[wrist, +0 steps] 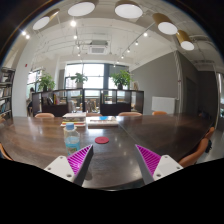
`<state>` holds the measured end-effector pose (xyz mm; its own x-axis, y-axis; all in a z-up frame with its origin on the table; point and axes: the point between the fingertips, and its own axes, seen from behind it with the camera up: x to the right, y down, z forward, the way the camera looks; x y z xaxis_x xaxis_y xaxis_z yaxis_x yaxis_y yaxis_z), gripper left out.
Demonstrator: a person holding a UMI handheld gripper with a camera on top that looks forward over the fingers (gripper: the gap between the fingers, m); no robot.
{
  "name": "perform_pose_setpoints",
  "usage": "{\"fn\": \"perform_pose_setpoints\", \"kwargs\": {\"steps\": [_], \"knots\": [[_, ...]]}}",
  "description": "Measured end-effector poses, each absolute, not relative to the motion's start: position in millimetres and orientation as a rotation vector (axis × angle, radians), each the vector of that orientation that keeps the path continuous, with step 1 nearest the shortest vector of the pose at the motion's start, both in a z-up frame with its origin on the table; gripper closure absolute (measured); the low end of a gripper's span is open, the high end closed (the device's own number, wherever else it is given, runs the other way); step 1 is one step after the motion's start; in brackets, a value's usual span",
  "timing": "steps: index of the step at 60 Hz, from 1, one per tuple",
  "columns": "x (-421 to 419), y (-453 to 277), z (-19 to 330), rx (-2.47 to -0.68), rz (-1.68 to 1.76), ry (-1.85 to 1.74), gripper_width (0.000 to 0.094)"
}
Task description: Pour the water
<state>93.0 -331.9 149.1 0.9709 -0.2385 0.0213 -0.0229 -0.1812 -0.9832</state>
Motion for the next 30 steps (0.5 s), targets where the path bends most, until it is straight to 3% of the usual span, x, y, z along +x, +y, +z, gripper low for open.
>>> {"fn": "perform_pose_setpoints", "kwargs": {"steps": [10, 19, 30], "knots": [[32, -321, 134, -1.756, -0.079, 0.091, 0.0087], [-42, -282, 93, -1.772, 0.013, 0.014, 0.0087], [-58, -225, 81, -1.764, -0.017, -0.001, 0.0081]]}}
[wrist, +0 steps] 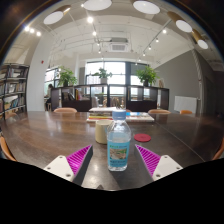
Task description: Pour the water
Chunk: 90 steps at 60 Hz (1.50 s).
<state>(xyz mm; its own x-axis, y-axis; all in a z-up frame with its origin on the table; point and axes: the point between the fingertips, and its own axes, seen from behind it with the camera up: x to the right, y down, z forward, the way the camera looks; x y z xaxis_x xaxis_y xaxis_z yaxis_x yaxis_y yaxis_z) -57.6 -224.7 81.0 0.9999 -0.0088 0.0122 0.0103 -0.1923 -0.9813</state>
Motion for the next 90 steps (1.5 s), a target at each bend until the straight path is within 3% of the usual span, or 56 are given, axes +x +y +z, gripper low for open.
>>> {"fn": "perform_pose_setpoints", "kwargs": {"steps": [11, 21, 27, 36, 50, 65, 80, 90], "knots": [[-49, -175, 72, -1.772, -0.048, 0.008, 0.0145], [-42, -156, 83, -1.728, -0.072, 0.032, 0.0464], [-42, -153, 83, -1.72, -0.06, 0.045, 0.0515], [-43, -148, 83, -1.72, -0.073, 0.038, 0.0663], [-33, -140, 87, -1.741, -0.136, -0.065, 0.0665], [51, -75, 115, -1.755, -0.645, -0.368, 0.0666], [52, -19, 180, -1.472, -1.195, -0.877, 0.0665], [21, 6, 191, -1.24, -1.429, -1.176, 0.0664]]}}
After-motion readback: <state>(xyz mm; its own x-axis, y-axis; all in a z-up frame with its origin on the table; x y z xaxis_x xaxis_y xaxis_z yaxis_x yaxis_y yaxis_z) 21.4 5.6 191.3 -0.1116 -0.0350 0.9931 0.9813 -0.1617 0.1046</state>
